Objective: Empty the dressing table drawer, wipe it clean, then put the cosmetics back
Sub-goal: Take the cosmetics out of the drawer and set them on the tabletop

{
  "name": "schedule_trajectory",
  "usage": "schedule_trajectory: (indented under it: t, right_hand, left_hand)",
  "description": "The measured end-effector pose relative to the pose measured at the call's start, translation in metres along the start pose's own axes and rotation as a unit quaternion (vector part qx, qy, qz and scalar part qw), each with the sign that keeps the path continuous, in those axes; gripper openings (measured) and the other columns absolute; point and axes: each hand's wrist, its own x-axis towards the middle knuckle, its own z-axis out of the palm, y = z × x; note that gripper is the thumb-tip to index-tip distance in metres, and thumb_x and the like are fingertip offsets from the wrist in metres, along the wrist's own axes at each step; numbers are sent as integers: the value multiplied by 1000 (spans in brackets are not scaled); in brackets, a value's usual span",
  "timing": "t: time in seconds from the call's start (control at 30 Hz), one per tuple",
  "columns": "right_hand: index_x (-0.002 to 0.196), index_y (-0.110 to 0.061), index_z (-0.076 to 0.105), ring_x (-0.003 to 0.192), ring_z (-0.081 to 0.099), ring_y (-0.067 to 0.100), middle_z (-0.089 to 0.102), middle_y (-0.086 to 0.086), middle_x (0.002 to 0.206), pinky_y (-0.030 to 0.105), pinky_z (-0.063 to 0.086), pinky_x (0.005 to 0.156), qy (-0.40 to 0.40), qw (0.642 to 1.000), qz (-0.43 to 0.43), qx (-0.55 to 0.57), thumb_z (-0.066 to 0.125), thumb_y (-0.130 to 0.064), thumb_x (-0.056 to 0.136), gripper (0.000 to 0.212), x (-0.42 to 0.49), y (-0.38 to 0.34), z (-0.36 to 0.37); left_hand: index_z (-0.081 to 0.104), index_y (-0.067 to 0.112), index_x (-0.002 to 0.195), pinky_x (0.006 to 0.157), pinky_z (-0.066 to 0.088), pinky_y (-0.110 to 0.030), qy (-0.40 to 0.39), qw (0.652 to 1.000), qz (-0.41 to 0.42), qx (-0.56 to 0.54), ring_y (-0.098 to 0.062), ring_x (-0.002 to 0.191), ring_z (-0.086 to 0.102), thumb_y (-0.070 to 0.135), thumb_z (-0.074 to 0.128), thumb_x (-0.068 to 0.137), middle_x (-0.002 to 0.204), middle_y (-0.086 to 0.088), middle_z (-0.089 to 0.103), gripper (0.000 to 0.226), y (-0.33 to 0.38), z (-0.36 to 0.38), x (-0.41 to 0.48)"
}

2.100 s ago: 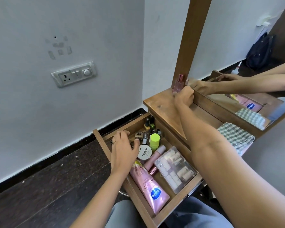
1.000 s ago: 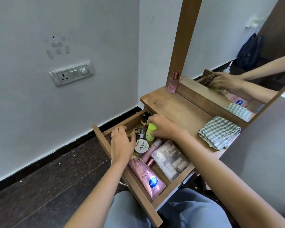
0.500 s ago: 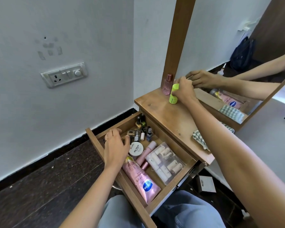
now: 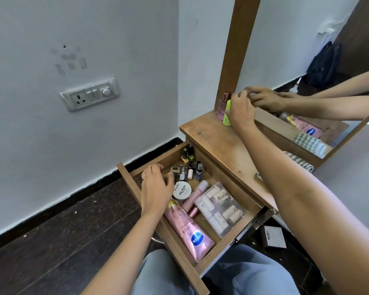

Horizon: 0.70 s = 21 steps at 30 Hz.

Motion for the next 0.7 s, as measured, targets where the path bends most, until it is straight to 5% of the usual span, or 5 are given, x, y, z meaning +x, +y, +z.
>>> schedule_trajectory:
  t: [0.13, 0.27, 0.33, 0.43, 0.7]
  right_hand:
    - [114, -4, 54, 105, 54, 33, 50, 17, 115, 40, 48, 72, 12, 999, -5, -33, 63, -21, 90, 31, -5, 0, -6]
    - [108, -5, 58, 91, 57, 27, 56, 13, 105, 31, 44, 69, 72, 985, -32, 153, 59, -22, 90, 24, -46, -18, -16]
    - [104, -5, 61, 86, 59, 26, 60, 12, 100, 32, 49, 72, 7, 972, -93, 217, 57, -20, 90, 21, -83, -32, -12]
    - [115, -9, 54, 95, 61, 27, 61, 11, 106, 29, 45, 73, -146, 974, -113, 133, 57, -28, 92, 30, -139, -50, 1]
    - [116, -9, 44, 96, 64, 22, 59, 9, 110, 28, 52, 73, -153, 984, -55, 66, 61, -32, 91, 38, -183, -52, 46]
  left_hand:
    - [54, 10, 119, 84, 47, -26, 1, 1000, -2, 0, -14, 109, 49, 27, 57, 92, 115, -4, 56, 31, 0, -1, 0]
    - [55, 11, 119, 81, 42, -22, -4, 1000, 1, 2, -14, 111, 49, 27, 57, 93, 116, -4, 57, 31, 0, -1, 0]
    - [55, 10, 119, 81, 38, -20, -4, 1000, 7, -1, -14, 111, 49, 26, 57, 93, 117, -4, 58, 30, 2, -3, 0]
    - [55, 9, 120, 80, 37, -20, 3, 1000, 24, 4, -16, 110, 52, 25, 58, 92, 116, -5, 59, 32, 4, -6, -3]
    - [61, 10, 110, 82, 49, -32, 16, 990, 93, 103, -20, 96, 63, 28, 59, 90, 102, -4, 68, 27, -5, -11, -13]
